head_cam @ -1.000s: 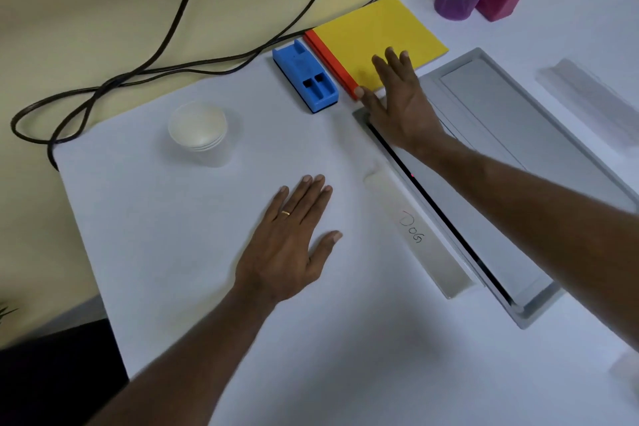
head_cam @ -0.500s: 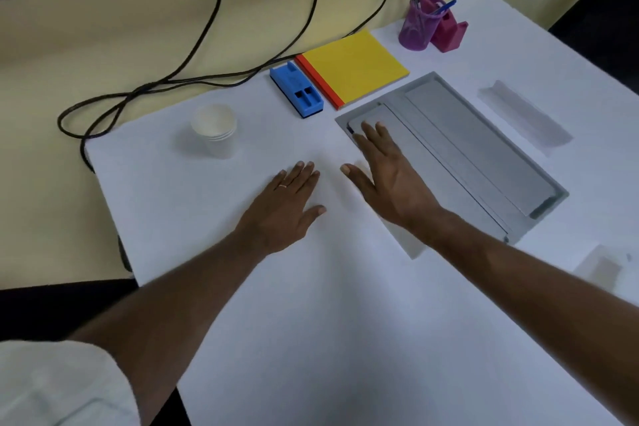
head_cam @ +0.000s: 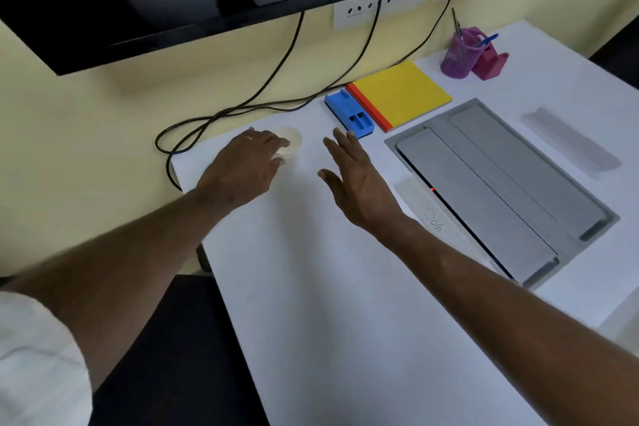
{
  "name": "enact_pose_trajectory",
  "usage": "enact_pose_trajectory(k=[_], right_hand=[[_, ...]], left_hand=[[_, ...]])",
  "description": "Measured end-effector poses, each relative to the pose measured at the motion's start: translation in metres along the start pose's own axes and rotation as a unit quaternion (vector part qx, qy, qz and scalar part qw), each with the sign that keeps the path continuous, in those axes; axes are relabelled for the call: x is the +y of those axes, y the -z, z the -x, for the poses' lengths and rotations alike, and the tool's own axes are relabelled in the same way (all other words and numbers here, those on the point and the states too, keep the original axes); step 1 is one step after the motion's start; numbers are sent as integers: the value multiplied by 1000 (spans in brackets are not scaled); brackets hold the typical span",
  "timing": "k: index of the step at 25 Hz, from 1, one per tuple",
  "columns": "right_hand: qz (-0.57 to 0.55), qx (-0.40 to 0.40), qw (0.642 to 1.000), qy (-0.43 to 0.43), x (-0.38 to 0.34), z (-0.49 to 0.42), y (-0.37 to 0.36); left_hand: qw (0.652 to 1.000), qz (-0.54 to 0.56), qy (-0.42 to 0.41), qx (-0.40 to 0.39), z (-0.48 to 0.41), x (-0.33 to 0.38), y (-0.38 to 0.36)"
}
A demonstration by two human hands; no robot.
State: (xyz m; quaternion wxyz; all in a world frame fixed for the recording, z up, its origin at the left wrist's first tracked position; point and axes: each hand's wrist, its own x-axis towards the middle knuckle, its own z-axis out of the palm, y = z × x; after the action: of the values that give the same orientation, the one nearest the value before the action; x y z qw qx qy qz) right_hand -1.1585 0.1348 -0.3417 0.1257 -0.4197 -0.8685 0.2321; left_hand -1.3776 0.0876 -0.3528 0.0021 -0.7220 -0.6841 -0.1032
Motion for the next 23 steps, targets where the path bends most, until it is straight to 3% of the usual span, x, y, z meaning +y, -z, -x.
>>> enact_pose_trajectory(k=[8,16,23], right_hand=[[29,-32,999,4,-17,-16,-32],[16,-30,999,-25,-23,-22,-35],[11,-32,999,-34,-22,-19,-42]], left_hand=[[988,-127,-73,-47,-12,-34,-15],[977,-166,-129,37,-14,-41,-19],[978,-153,-115,80,-16,-41,-16]])
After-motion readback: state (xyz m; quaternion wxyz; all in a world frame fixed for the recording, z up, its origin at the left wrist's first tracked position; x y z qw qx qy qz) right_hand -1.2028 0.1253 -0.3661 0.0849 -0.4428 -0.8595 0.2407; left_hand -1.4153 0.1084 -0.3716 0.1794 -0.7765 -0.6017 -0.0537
